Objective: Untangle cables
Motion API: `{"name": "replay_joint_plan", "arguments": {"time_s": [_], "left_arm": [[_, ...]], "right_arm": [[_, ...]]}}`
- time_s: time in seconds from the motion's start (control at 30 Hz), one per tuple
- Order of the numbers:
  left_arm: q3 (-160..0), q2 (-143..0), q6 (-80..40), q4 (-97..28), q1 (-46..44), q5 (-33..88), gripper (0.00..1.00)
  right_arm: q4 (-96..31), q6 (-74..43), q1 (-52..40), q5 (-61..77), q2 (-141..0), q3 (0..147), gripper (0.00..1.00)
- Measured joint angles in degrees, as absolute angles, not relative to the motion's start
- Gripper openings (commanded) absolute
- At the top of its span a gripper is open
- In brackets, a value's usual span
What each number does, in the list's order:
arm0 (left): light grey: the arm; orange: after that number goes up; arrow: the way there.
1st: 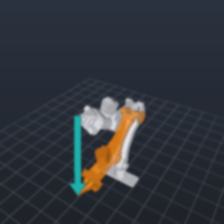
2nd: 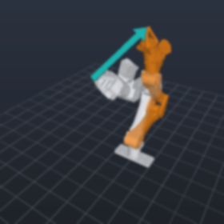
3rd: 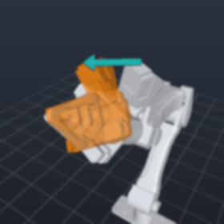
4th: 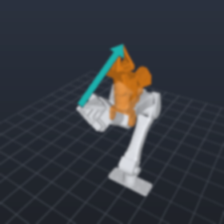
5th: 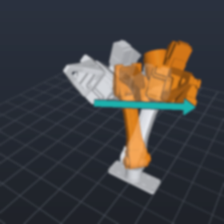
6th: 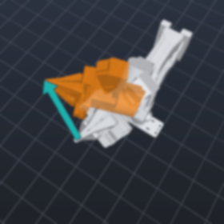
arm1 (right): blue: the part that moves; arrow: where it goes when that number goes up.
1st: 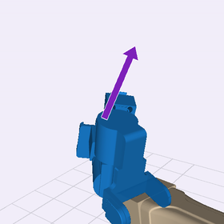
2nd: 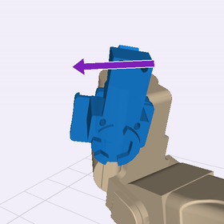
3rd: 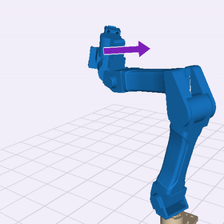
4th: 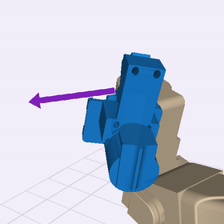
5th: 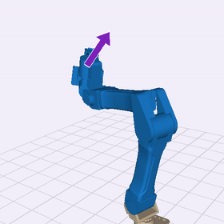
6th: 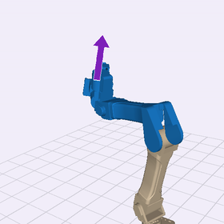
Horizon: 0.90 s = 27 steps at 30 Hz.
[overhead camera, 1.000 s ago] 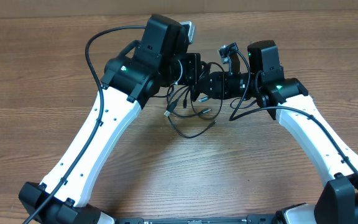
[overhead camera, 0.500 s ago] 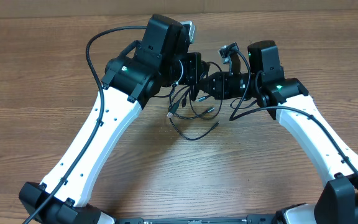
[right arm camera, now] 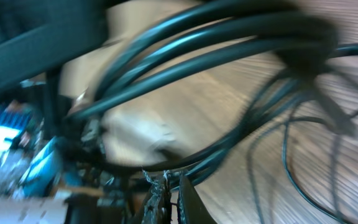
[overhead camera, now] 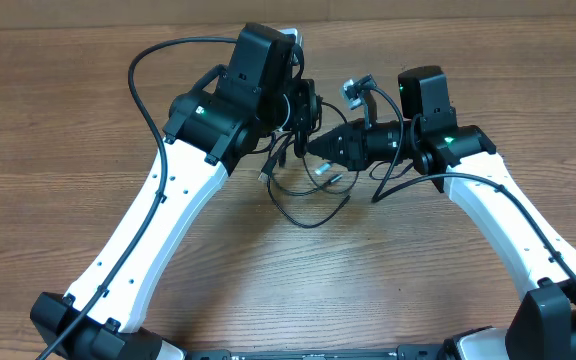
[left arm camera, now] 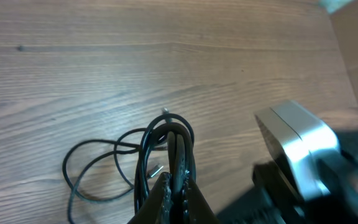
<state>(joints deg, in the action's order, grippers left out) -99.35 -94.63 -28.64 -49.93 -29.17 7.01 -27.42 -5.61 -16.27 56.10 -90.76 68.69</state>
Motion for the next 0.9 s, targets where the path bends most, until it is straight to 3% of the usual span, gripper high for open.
{"name": "replay_joint_plan", "arguments": {"time_s": [0.23,0.33,0.4,0.53,0.9], "left_arm": [[-99.35,-94.63,-28.64,-51.09,-29.17,3.16,0.04],[-99.35,-94.63,-28.64,-51.72,-29.17,2.59,0.04],[-99.35,-94.63,-28.64,-52.27,-29.17,2.42,0.04],[-99.35,-94.63,-28.29,-53.21,-29.17,2.28,0.04],[-99.35,-94.63,-15.90,-56.84,-29.17,5.23,0.04]], "right_arm": [[-27.38,-1.23,-16.27,61.43,-90.76,68.69,0.05],[-27.44,-0.86,-16.27,61.17,-90.76,68.69,0.32],[-27.40,-1.96,-16.27,60.42,-90.76,68.69,0.46],[-27.44,-2.96,-16.27,58.61,-90.76,68.69,0.62],[-27.44,0.47,-16.27,49.89,-90.76,68.69,0.61]]}}
